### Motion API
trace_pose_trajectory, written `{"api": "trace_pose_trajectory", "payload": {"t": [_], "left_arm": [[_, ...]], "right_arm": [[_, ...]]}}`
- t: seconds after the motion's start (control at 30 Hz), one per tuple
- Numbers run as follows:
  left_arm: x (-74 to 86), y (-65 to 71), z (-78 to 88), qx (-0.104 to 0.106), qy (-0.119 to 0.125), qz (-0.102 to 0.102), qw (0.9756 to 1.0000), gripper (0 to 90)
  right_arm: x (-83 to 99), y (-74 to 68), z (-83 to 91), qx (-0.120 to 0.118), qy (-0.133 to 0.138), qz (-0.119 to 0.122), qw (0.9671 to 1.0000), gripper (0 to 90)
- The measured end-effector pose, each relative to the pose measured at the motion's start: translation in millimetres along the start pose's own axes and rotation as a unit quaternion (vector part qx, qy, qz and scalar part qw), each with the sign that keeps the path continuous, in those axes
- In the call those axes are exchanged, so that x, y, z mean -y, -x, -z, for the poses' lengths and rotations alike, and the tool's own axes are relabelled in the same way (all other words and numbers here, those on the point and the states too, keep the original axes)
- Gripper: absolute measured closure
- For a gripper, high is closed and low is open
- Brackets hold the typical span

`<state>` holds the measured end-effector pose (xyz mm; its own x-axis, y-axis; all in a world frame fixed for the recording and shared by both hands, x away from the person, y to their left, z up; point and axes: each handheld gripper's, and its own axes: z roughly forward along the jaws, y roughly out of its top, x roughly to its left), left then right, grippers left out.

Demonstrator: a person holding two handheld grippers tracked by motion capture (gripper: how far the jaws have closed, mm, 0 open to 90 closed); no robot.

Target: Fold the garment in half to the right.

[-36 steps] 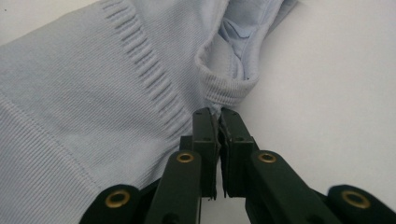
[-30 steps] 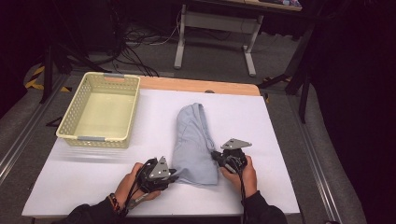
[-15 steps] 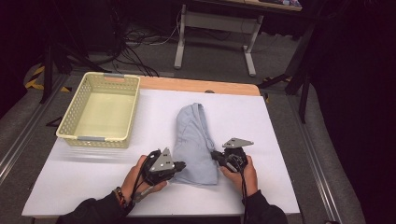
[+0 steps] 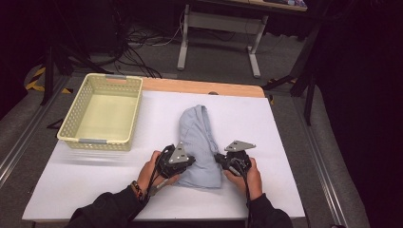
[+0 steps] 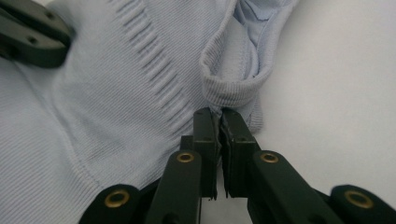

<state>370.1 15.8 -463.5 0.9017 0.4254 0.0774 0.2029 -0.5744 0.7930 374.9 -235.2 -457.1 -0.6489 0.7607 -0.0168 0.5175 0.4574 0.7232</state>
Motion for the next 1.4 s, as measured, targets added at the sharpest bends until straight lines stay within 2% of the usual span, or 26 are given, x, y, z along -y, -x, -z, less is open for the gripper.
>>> {"api": "trace_pose_trajectory", "payload": {"t": [0.1,0.17,0.23,0.3,0.33,0.5,0.57,0.63,0.7,0.77,0.9,0.97,1.03,1.13,1.2,1.3,1.4], "left_arm": [[0.7,0.0,-1.3,-0.001,-0.01,-0.007,0.9999,86.8],[1.9,-0.4,-2.3,0.001,-0.012,-0.01,0.9999,87.7],[2.7,-1.1,-2.6,0.004,-0.01,-0.003,0.9999,88.2],[2.9,-1.2,-2.2,0.005,-0.013,-0.005,0.9999,88.7],[2.9,-1.1,-2.4,0.005,-0.012,-0.005,0.9999,88.8],[3.2,-1.1,-3.2,0.008,-0.009,0.002,0.9999,89.1],[3.3,-1.2,-3.3,0.009,-0.009,0.002,0.9999,89.2],[3.4,-1.4,-3.4,0.01,-0.007,0.003,0.9999,89.3],[3.5,-1.4,-3.4,0.01,-0.007,0.004,0.9999,89.4],[3.8,-1.5,-3.4,0.012,-0.006,0.008,0.9999,89.5],[4.1,-2.5,-3.1,0.016,-0.005,0.012,0.9998,89.6],[4.3,-2.7,-3.0,0.016,-0.005,0.011,0.9998,89.6],[4.4,-3.1,-2.9,0.017,-0.005,0.011,0.9998,89.6],[4.5,-2.9,-2.6,0.017,-0.006,0.01,0.9998,89.6],[4.6,-3.0,-2.3,0.016,-0.007,0.008,0.9998,89.6],[4.7,-2.8,-2.3,0.016,-0.007,0.009,0.9998,89.6],[4.8,-2.5,-2.0,0.015,-0.009,0.011,0.9998,89.6]], "right_arm": [[0.4,1.6,0.5,-0.002,0.004,-0.001,1.0,81.9],[-1.0,1.4,2.5,0.006,0.008,0.009,0.9999,75.1],[-3.1,1.9,6.0,0.01,0.014,0.014,0.9998,73.0],[-5.2,3.8,10.9,0.012,0.025,0.014,0.9995,72.7],[-7.1,4.8,14.3,0.014,0.034,0.017,0.9992,73.6],[-22.0,9.6,29.0,0.025,0.081,0.027,0.996,89.8],[-32.0,9.6,29.4,0.013,0.105,0.039,0.9937,89.9],[-42.3,8.4,24.9,0.002,0.115,0.064,0.9913,89.9],[-56.8,7.9,13.3,0.005,0.114,0.091,0.9893,89.9],[-75.6,10.3,-5.3,-0.019,0.112,0.105,0.988,89.9],[-103.3,12.6,-30.0,-0.021,0.105,0.146,0.9835,89.9],[-115.0,15.6,-43.8,-0.029,0.092,0.157,0.9829,89.9],[-123.4,19.1,-58.9,-0.021,0.071,0.162,0.984,89.9],[-126.9,30.5,-84.4,0.001,0.032,0.147,0.9887,89.9],[-124.3,38.4,-93.8,0.013,0.013,0.133,0.991,89.9],[-118.6,48.9,-103.2,0.025,-0.002,0.109,0.9938,89.9],[-112.5,57.5,-108.6,0.047,-0.009,0.086,0.9952,89.9]]}}
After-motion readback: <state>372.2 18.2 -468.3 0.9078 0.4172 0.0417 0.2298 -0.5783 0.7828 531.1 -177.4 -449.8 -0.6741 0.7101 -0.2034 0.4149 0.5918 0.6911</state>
